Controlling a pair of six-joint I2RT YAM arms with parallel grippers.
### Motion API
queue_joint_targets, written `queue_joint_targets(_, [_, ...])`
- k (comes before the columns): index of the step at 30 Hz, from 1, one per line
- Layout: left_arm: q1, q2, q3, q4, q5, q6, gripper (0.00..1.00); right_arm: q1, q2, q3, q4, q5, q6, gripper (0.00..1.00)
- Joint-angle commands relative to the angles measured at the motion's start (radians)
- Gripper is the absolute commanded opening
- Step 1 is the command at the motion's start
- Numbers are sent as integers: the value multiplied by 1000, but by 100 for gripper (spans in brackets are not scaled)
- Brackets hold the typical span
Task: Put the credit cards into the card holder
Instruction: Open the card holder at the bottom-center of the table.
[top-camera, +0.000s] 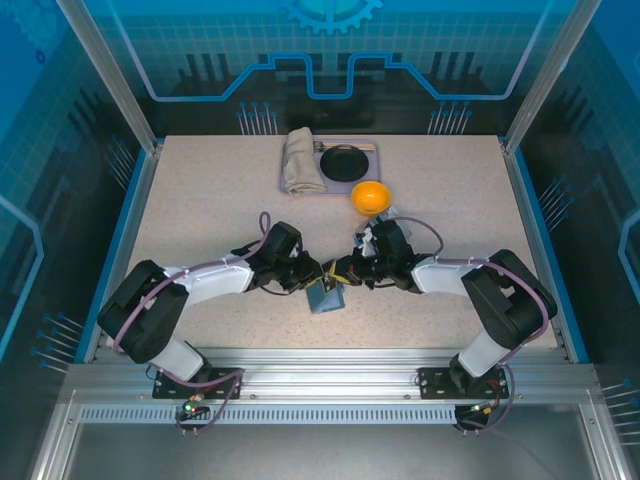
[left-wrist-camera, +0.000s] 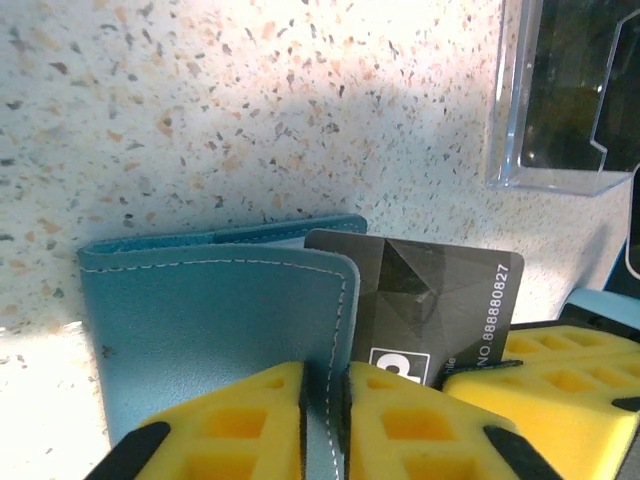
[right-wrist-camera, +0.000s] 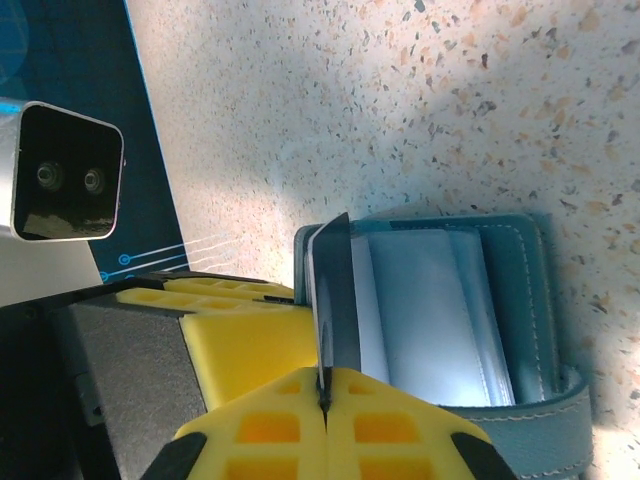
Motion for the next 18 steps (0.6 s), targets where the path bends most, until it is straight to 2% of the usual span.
queue_joint_targets(1, [7, -16, -29, -18, 24, 4, 9, -3, -3, 9, 79, -63, 14, 1])
queue_joint_targets(4, [11, -24, -31, -19, 25, 9, 0, -3, -5, 16, 78, -68, 15, 1])
queue_joint_targets(11, [25, -46, -42, -2, 49, 9, 0, -2, -7, 27, -10, -28, -33, 1])
queue_joint_targets(18, [80, -158, -92, -58, 101, 68, 0, 45, -28, 120, -373, 176, -242, 1])
